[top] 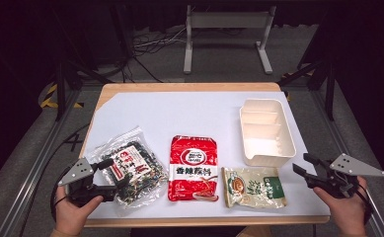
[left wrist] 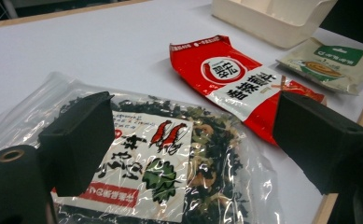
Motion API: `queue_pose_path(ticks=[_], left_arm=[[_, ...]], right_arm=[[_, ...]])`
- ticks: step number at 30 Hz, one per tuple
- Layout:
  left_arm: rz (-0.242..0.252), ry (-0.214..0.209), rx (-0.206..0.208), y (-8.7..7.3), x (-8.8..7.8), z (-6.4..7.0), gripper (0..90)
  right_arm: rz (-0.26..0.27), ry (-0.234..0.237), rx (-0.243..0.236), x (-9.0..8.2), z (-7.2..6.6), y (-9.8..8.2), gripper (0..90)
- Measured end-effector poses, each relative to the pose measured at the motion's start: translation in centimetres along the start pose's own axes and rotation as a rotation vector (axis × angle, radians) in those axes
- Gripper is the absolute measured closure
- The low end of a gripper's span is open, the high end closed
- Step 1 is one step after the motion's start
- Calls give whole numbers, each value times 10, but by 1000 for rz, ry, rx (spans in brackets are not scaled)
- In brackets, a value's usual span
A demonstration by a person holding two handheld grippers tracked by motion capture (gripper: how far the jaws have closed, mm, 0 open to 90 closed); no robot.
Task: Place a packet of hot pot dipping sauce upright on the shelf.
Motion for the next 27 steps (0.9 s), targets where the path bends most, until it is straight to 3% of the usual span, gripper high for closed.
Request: queue_pose_path(ticks=[5,12,14,19,21,27], left_arm=[[-2,21,29,1,1,1,138],[-16,30,32,-1,3,-1,144],[-20,30,31,-2,3,-1,145],[-23,42,34,-2,3,-2,145],[-26,45,34,-3,4,-2,144],[-55,68,28,-7,6,-6,145]], right_arm=[[-14,20,1,-2,-4,-1,470],[-36,66,-18,-6,-12,4,559],[-69,98,-22,-6,-17,2,578],[-153,119,-37,-4,-24,-4,566],[-170,125,-28,-4,-25,-5,558],[-301,190,12,0,-36,-20,567]])
Point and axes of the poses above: each handheld gripper's, and its own axes: x roughly forward along the jaws, y roughly out of its top, z roughly to its right, the point moved 10 cm from there along x, roughly forward along the jaws, and after that the axes turned 13 degrees about -x, right-handed, at the moved point
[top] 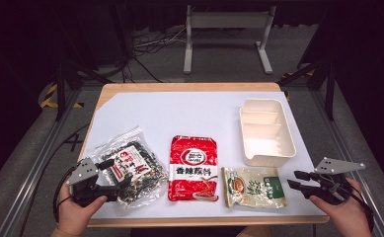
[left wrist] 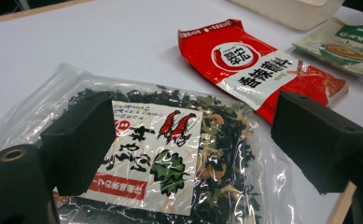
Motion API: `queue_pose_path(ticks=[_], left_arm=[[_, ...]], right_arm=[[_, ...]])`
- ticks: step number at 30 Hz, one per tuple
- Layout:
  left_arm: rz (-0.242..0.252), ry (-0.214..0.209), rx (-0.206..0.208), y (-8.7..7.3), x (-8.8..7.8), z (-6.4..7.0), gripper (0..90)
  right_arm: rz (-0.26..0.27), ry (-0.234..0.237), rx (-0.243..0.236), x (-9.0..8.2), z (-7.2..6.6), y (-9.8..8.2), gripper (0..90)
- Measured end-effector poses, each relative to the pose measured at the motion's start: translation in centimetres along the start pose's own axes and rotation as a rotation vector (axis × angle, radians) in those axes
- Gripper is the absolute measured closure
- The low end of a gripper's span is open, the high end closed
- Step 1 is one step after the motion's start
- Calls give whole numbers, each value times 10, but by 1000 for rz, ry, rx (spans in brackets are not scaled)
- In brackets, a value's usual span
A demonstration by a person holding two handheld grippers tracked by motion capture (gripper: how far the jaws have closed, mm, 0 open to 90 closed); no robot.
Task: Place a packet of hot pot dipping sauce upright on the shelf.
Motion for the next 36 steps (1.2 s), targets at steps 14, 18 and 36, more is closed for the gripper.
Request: queue_pose_path(ticks=[14,18,36], left_arm=[[2,-14,2,0,0,2,139],[2,-14,2,-1,0,2,138],[-8,2,-2,-2,1,-1,143]], right_arm=[[-71,144,107,18,-21,-19,441],[-93,172,120,25,-27,-24,440],[-134,261,155,45,-44,-32,392]])
Point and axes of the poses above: each handheld gripper's, and its own axes: x roughly forward along the jaws, y roughly out of its top, z roughly to its right, the point moved 10 cm from there along x, roughly forward along the jaws, and after that the axes turned 13 degrees about -x, right-handed, at the moved point
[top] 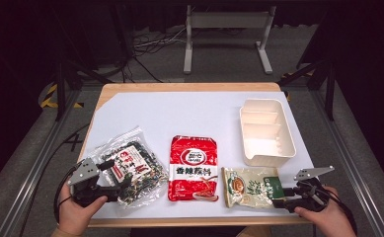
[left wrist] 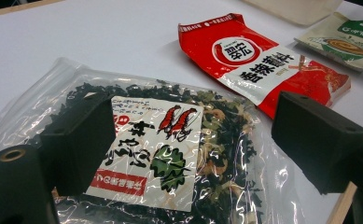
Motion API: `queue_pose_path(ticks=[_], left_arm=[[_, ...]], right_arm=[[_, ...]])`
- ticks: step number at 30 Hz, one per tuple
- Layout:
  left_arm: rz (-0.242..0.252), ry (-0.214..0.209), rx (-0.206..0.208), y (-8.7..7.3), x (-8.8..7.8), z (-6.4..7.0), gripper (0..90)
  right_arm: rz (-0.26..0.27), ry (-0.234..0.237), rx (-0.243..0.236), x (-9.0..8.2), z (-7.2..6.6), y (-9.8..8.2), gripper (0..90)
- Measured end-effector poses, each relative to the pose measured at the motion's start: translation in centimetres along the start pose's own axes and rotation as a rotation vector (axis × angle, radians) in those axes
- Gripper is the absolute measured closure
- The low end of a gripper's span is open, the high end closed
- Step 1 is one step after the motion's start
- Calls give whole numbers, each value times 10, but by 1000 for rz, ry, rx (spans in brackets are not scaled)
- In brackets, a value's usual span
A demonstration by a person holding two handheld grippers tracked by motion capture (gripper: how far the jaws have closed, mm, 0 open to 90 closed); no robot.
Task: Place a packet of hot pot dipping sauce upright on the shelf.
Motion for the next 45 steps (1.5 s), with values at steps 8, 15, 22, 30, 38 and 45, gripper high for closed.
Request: queue_pose_path(ticks=[8,15,22,30,38,45], left_arm=[[1,5,0,0,0,-1,144],[2,6,-1,0,0,-1,144],[1,7,-2,0,0,-1,144],[-1,4,-8,-1,0,-1,144],[4,8,-14,-1,0,-3,144],[6,8,-22,-1,0,-3,144]], right_arm=[[22,16,-22,4,-6,8,418],[58,33,-32,6,-10,16,486],[34,56,-47,18,-17,17,551],[21,30,-38,22,-14,18,759],[27,37,-28,20,-15,20,814],[46,47,-7,17,-14,22,876]])
Point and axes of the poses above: each handheld gripper's, and its own axes: x roughly forward along the jaws, y roughly out of its top, z roughly to its right, the point moved 10 cm from there along x, roughly forward along the jaws, and after that the axes turned 13 degrees about -x, right-handed, at the moved point
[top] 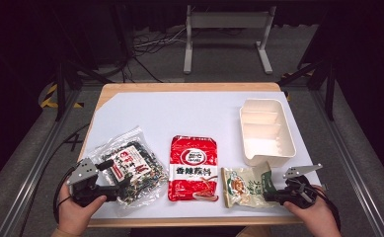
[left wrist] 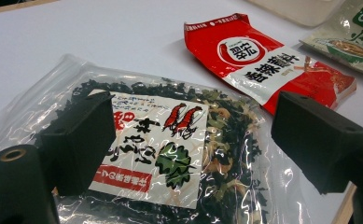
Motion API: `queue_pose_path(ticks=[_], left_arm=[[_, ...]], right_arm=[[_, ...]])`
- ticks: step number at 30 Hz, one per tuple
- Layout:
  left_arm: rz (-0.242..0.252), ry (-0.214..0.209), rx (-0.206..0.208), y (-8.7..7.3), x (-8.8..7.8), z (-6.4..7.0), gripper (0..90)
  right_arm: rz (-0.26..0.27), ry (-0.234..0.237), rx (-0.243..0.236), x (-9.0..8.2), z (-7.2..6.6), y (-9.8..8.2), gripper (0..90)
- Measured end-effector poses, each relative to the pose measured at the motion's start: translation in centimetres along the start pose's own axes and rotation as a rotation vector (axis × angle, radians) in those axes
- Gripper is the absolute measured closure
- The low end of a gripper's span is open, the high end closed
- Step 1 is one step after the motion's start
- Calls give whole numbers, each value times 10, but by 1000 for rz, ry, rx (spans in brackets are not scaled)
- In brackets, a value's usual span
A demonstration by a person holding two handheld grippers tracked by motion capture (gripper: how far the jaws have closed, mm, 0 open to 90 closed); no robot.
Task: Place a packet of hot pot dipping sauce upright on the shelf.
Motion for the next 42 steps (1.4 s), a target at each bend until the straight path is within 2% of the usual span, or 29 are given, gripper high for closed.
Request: queue_pose_path(ticks=[9,18,19,27,28,42], left_arm=[[0,2,-7,-1,0,-1,147],[1,3,-2,-1,0,-2,148],[1,4,-2,-1,0,-2,148],[7,5,-7,0,-1,-2,148],[8,5,-6,0,-1,-2,148],[13,6,-4,1,-3,-4,150]], right_arm=[[38,-21,-5,-9,-2,9,893],[99,-30,-29,-28,-7,25,894],[101,-34,-50,-33,-11,31,895],[98,-55,-111,-46,-15,45,895],[94,-71,-139,-51,-15,49,895],[76,-125,-250,-75,-15,71,895]])
Point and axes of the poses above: each handheld gripper's, and its own axes: x roughly forward along the jaws, y roughly out of its top, z roughly to its right, the point moved 10 cm from there along x, roughly forward along the jaws, and after that the axes turned 13 degrees about -x, right-handed, at the moved point
